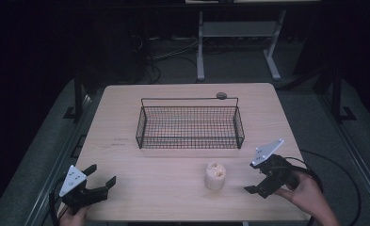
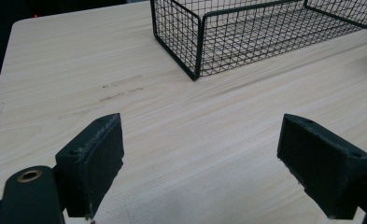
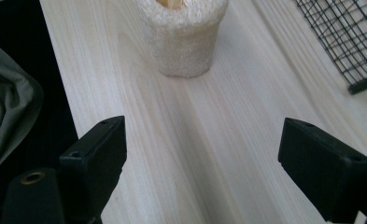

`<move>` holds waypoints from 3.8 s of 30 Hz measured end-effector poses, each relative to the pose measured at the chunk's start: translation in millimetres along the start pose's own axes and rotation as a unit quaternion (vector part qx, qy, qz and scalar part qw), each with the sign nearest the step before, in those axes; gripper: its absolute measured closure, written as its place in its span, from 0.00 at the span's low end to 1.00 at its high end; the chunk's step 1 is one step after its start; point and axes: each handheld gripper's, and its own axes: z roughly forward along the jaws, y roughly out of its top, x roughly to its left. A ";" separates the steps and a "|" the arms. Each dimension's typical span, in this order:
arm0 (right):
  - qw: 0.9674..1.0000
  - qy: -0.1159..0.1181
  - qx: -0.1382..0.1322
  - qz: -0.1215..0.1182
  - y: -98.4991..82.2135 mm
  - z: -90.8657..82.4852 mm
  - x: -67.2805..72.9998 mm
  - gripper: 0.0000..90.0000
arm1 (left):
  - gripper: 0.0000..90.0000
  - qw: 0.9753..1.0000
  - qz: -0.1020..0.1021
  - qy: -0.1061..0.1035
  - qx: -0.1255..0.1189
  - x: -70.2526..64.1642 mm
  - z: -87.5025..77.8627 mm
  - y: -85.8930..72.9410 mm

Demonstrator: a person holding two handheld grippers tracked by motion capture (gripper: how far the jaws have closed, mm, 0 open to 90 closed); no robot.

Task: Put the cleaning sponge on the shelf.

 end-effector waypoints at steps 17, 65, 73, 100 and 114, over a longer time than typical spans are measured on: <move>0.999 0.022 0.032 -0.035 36.7 9.7 0.5 0.16 | 0.15 1.000 -0.006 0.010 0.005 3.0 -3.0 -2.0; 0.987 0.071 0.123 -0.082 111.1 67.7 -0.3 0.18 | 0.15 1.000 -0.023 0.012 -0.010 7.4 -6.7 -1.2; 0.984 0.080 0.135 -0.086 112.4 71.2 -0.8 0.31 | 0.15 1.000 -0.021 0.012 -0.008 6.7 -7.0 -0.4; 0.988 0.074 0.103 -0.094 150.8 36.0 -20.8 0.31 | 0.15 1.000 -0.021 0.005 -0.001 7.3 -2.6 -0.8; 0.988 0.070 0.104 -0.093 171.3 27.2 -34.8 0.31 | 0.15 1.000 -0.022 0.007 -0.005 7.7 -3.8 -0.6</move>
